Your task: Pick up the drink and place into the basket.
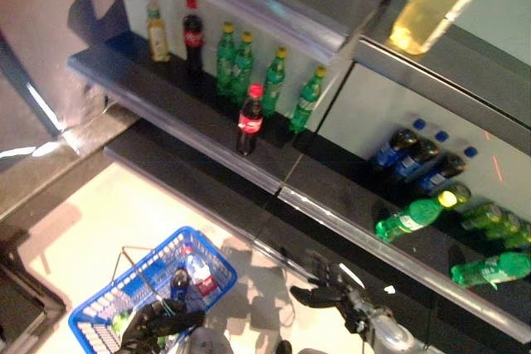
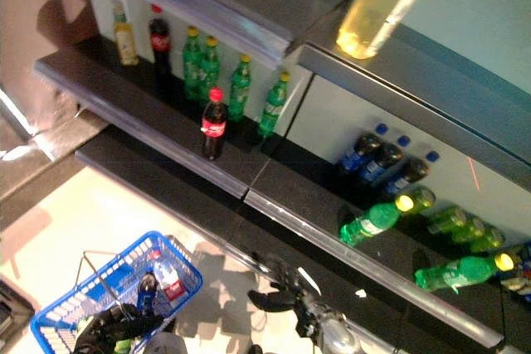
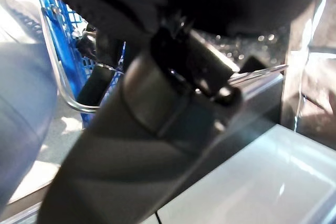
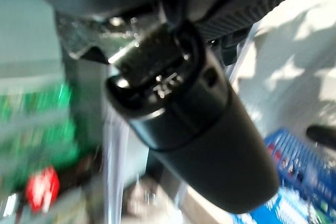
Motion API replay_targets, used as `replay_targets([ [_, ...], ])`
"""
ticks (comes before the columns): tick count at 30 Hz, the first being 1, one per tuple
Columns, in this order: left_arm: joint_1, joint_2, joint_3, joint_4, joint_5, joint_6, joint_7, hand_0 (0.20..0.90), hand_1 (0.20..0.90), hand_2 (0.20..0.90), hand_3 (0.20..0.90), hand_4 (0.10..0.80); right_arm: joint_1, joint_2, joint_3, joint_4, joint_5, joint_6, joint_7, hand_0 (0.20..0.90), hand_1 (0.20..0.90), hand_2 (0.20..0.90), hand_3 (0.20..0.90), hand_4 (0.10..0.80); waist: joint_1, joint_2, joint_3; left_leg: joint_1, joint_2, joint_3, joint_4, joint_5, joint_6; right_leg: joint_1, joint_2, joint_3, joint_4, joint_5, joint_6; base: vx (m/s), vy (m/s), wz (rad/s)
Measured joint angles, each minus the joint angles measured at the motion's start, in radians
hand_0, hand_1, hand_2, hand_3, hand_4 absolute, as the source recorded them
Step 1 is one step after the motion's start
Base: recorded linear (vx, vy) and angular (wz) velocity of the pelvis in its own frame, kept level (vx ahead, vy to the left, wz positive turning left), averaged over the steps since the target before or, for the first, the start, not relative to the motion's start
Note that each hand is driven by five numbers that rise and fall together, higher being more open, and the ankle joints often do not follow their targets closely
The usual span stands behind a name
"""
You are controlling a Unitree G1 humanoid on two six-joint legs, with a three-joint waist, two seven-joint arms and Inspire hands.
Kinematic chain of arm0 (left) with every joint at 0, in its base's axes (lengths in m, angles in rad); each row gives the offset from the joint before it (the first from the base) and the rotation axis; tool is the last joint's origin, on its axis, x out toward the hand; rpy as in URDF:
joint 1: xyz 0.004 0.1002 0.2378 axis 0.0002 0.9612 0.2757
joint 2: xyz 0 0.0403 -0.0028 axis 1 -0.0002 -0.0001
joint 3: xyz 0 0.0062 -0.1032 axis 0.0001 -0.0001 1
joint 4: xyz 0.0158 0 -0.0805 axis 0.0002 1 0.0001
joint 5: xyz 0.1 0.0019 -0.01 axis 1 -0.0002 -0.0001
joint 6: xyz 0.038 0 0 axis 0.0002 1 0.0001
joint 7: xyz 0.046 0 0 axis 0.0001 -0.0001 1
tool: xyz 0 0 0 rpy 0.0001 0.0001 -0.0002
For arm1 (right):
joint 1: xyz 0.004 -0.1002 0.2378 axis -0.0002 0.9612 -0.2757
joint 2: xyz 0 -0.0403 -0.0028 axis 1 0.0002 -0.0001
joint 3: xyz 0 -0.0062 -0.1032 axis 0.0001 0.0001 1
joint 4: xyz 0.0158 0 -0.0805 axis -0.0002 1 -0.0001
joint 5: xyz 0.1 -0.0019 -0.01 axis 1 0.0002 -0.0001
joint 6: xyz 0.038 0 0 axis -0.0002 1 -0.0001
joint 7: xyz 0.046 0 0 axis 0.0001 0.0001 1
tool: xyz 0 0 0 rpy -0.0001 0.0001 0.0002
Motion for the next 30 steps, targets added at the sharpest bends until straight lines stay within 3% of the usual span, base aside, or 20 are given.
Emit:
replay_targets([
  [6,-0.024,-0.108,0.040,0.129,-0.055,-0.011,0.026,0.300,0.300,0.300,0.200,0.100,0.011,0.066,-0.004,0.197,-0.024,0.001,-0.009,0.900,0.900,0.900,0.900,0.800,-0.034,0.047,-0.051,0.015,0.008,0.025,-0.024,0.010,-0.004,0.016,0.003,0.001,-0.056,0.028,0.000,-0.021,0.005,-0.09],
  [11,-0.053,-0.130,0.035,0.212,-0.042,-0.016,0.043,0.300,0.300,0.300,0.200,0.100,-0.056,0.123,-0.018,0.389,-0.112,-0.018,-0.038,0.900,0.900,0.900,0.900,0.800,-0.053,0.072,-0.086,0.014,0.010,0.051,-0.025,0.009,-0.001,0.014,0.002,0.008,-0.078,0.041,0.001,-0.024,0.019,-0.07],
  [14,-0.101,-0.142,0.035,0.324,-0.031,-0.038,0.043,0.300,0.300,0.300,0.200,0.100,-0.119,0.152,-0.047,0.612,-0.160,-0.054,-0.073,0.900,0.900,0.900,0.900,0.800,-0.054,0.086,-0.108,0.015,0.010,0.059,-0.026,0.009,-0.001,0.014,0.002,0.019,-0.090,0.046,0.000,-0.020,0.013,-0.08],
  [18,-0.145,-0.159,0.035,0.451,-0.019,-0.048,0.045,0.300,0.300,0.300,0.200,0.100,-0.161,0.162,-0.137,0.788,-0.150,-0.092,-0.099,0.900,0.900,0.900,0.900,0.800,-0.058,0.104,-0.131,0.013,0.010,0.067,-0.026,0.008,-0.001,0.008,0.001,0.022,-0.093,0.049,0.000,-0.001,0.001,-0.05],
  [22,-0.164,-0.169,0.043,0.532,-0.008,-0.064,0.043,0.300,0.300,0.300,0.200,0.100,-0.160,0.178,-0.218,0.873,-0.132,-0.110,-0.115,0.900,0.900,0.900,0.900,0.800,-0.074,0.108,-0.150,0.012,0.010,0.072,-0.026,0.007,-0.002,0.004,0.002,0.025,-0.093,0.049,-0.001,0.010,0.003,-0.02],
  [30,-0.170,-0.180,0.043,0.567,-0.009,-0.070,0.042,0.300,0.300,0.300,0.200,0.100,-0.166,0.182,-0.217,0.906,-0.161,-0.140,-0.154,0.900,0.900,0.900,0.900,0.800,-0.081,0.112,-0.178,0.013,0.011,0.089,-0.028,0.005,-0.001,-0.005,-0.003,0.024,-0.093,0.054,-0.003,0.013,-0.001,-0.06],
])
